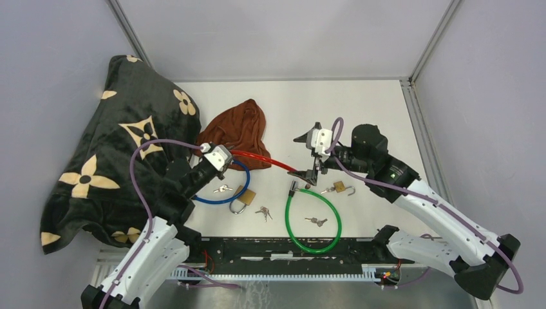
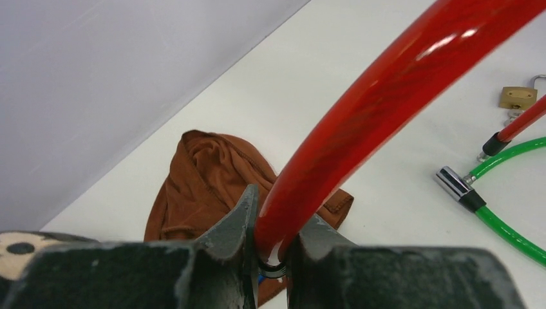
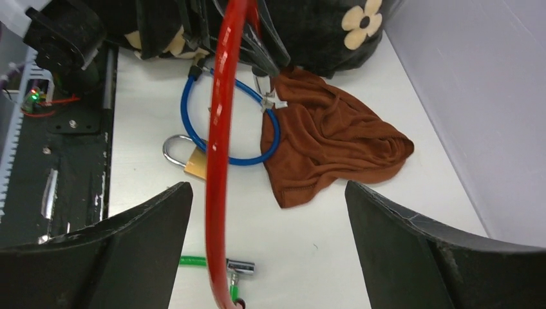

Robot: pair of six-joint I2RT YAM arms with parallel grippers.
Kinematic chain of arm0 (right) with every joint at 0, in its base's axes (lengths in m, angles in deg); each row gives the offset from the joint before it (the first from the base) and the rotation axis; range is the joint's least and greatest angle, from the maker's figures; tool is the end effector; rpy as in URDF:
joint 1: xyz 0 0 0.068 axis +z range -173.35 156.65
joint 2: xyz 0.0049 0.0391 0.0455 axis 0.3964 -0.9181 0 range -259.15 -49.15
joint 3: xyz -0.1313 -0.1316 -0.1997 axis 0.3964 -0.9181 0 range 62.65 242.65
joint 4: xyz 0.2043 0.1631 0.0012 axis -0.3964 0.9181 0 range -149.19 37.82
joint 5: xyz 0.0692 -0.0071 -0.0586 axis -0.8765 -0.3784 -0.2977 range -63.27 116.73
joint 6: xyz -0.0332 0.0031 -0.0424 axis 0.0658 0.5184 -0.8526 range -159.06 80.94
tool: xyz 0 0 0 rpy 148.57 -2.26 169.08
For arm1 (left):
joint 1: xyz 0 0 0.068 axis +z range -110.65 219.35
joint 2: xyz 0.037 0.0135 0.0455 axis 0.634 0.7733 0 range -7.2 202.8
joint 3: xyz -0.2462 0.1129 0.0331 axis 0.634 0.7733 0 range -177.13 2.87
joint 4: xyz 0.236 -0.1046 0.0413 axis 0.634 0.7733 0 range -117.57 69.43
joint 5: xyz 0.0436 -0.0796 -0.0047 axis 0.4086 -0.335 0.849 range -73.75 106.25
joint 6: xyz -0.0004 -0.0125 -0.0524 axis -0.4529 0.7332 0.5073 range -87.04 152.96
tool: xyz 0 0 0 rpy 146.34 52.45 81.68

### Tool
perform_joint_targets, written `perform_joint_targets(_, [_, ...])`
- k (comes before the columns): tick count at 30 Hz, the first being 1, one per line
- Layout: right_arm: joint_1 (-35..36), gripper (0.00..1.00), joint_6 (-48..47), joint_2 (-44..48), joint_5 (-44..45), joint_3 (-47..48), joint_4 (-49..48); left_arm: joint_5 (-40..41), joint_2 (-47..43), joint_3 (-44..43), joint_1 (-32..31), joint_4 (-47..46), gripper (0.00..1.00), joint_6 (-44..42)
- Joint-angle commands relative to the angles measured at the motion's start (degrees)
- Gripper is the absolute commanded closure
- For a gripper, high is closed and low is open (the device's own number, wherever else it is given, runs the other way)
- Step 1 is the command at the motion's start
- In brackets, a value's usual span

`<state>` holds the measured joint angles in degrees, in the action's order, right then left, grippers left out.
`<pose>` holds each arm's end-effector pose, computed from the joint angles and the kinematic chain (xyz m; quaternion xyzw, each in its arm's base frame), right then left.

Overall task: Lock with the key
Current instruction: Adjust the lock.

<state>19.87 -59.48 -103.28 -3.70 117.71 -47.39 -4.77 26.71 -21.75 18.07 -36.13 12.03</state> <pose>0.1422 0.1584 0.3717 -0.5343 0.5438 0.3198 0.5626 0.1440 -0.0698 0.2791 0.3714 0.6066 -0.1319 0.6904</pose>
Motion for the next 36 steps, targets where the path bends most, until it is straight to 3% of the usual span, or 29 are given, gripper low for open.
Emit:
perform_joint_targets(1, [0.8,0.07,4.0,-2.6,-6.5,6.1,-1.1,2.6,0.4,-5.4,0.1,5.9,0.98,7.1])
perform_joint_targets(4, [1.8,0.06,6.5,-2.9,-5.5,4.4,-5.8,1.9,0.6,-6.6,0.0,8.9,0.98,9.5])
perform_joint_targets(7, [2.3,0.06,6.5,-5.6,3.4,4.8,-4.4,0.5,0.3,-6.7,0.1,10.0,0.98,11.4])
perform_joint_targets(13, [2.3,0.18,6.2,-10.6,9.8,5.8,-1.1,0.8,0.1,-6.6,0.0,10.0,0.98,14.3])
perform_joint_targets(15, [2.4,0.33,7.1,-11.0,12.2,5.7,-1.3,0.1,-0.2,-6.5,0.1,10.4,0.98,14.5])
perform_joint_targets(20, [2.4,0.91,11.9,-12.5,13.3,7.2,-2.3,0.9,0.2,-6.0,0.1,8.8,0.98,15.8])
perform_joint_targets(21, [2.4,1.00,13.1,-12.8,13.3,7.5,-2.7,1.0,0.3,-5.9,0.1,7.4,0.95,16.2])
perform_joint_targets(24, [2.4,1.00,17.5,-14.0,15.8,8.1,-4.9,-0.6,0.7,-5.1,0.0,3.8,0.60,15.9])
perform_joint_targets(28, [1.8,1.00,23.8,-14.8,22.3,8.1,-8.6,1.4,0.9,-5.8,0.0,0.1,0.32,15.2])
perform_joint_targets(32, [0.3,1.00,30.0,-15.3,25.6,6.8,-14.8,5.5,-0.5,-8.1,0.1,-1.7,0.19,13.6])
perform_joint_targets(36, [0.1,1.00,33.7,-16.0,27.4,5.7,-19.5,2.2,-2.3,-10.0,0.1,-3.2,0.17,11.9])
